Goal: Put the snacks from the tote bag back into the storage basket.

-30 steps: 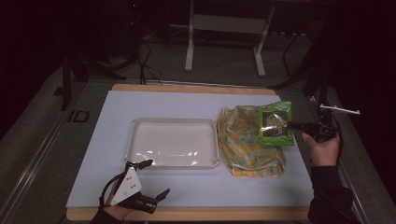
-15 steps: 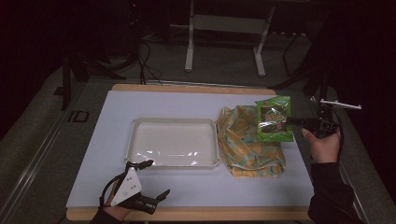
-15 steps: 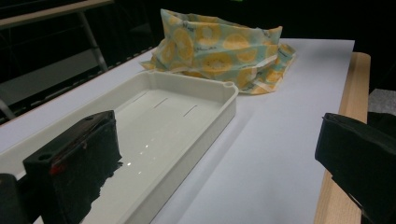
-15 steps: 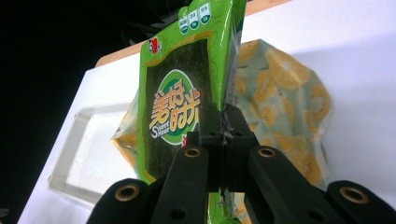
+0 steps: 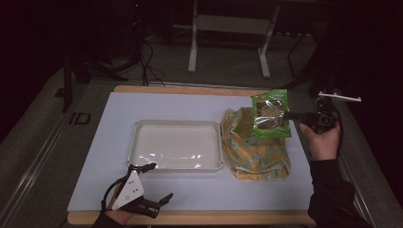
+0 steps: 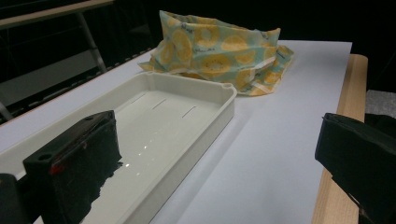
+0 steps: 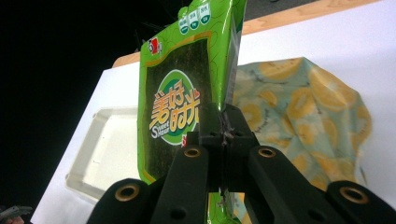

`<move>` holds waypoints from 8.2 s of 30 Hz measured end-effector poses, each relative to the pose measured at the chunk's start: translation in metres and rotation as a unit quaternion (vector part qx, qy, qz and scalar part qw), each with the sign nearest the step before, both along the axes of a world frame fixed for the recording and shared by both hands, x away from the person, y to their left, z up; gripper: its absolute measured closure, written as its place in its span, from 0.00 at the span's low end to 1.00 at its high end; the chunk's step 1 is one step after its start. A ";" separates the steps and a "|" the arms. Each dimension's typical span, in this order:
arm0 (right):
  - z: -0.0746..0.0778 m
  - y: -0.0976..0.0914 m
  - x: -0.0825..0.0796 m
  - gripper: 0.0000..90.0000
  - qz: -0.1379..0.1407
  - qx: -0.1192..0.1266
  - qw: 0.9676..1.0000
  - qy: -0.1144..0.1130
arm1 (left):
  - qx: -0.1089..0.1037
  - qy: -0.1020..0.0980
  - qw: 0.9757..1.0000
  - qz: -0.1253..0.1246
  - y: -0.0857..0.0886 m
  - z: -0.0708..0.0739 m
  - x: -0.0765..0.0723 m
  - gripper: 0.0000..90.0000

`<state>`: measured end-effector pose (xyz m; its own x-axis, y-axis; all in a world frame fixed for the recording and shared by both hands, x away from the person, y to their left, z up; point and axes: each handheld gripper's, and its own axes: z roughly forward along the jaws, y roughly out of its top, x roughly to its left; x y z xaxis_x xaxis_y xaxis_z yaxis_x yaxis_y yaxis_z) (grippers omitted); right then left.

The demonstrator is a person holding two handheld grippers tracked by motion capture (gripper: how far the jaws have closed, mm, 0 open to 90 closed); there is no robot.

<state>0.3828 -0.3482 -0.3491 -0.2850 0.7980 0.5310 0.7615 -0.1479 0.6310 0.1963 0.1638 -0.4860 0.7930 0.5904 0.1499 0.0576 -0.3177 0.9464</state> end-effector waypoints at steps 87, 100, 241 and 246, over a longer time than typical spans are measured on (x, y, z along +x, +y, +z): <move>-0.060 0.178 0.016 0.99 0.067 0.072 0.995 0.013 | 0.005 -0.002 1.000 -0.015 -0.002 0.000 0.000 0.00; -0.091 0.187 0.009 0.99 0.055 0.078 0.995 0.030 | 0.008 -0.003 1.000 -0.015 -0.002 0.000 0.000 0.00; -0.064 0.136 -0.031 0.16 0.145 -0.180 0.955 -0.187 | 0.019 0.002 1.000 -0.017 -0.005 -0.001 0.001 0.00; -0.063 0.120 -0.038 0.16 0.123 -0.186 0.955 -0.193 | 0.020 0.001 1.000 -0.018 -0.005 -0.002 0.001 0.00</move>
